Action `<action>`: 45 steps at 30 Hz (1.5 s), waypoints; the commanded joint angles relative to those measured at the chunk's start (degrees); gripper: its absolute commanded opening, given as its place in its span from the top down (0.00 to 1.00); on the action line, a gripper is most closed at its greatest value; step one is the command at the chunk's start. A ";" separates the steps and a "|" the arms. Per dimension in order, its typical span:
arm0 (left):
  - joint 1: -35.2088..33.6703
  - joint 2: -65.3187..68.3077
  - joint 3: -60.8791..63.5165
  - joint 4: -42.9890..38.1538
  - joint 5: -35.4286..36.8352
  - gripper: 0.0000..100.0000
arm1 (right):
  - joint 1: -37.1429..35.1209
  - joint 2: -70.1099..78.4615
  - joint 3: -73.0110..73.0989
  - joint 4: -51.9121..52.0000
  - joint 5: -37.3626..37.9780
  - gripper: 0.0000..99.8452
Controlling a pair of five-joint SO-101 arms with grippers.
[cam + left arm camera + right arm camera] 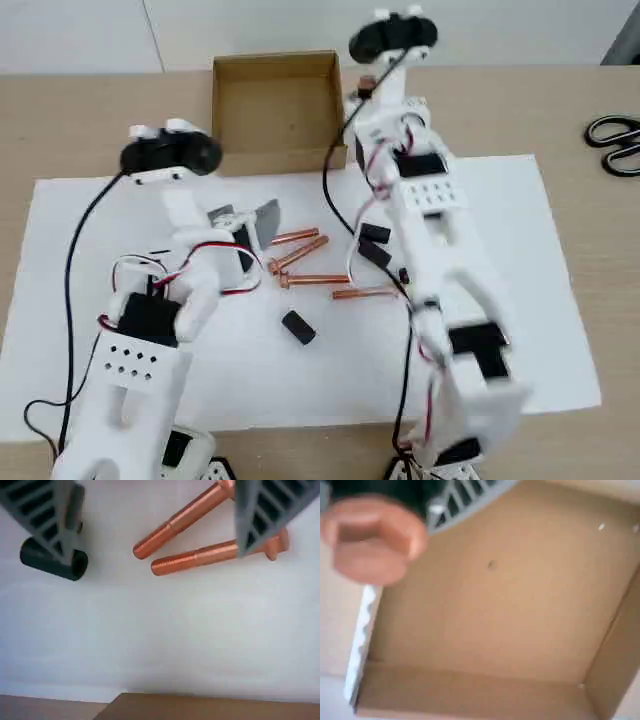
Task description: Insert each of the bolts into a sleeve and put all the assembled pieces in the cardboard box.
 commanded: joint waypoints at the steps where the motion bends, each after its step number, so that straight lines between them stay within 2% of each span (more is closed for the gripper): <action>1: -0.88 -0.09 -2.51 0.09 0.18 0.79 | -0.92 11.21 -20.92 2.86 0.18 1.00; 9: -0.88 0.00 -1.63 -0.18 0.09 0.80 | -4.09 33.27 -48.18 7.96 0.18 1.00; 16: -0.88 0.00 -0.75 -0.09 0.09 0.80 | -4.44 46.90 -58.99 8.84 0.18 1.00; 25: -0.88 0.00 -0.75 0.00 0.00 0.80 | -4.44 56.48 -67.16 7.87 0.09 1.00; 35: -0.88 0.00 -0.75 0.00 0.00 0.80 | -4.53 61.49 -67.60 4.88 0.18 0.99; 41: -0.88 0.00 -0.75 0.00 0.00 0.80 | -4.53 62.02 -67.60 4.88 0.35 0.84; 45: -0.88 0.00 -0.75 0.09 0.00 0.80 | -4.53 62.11 -67.60 4.88 0.44 0.80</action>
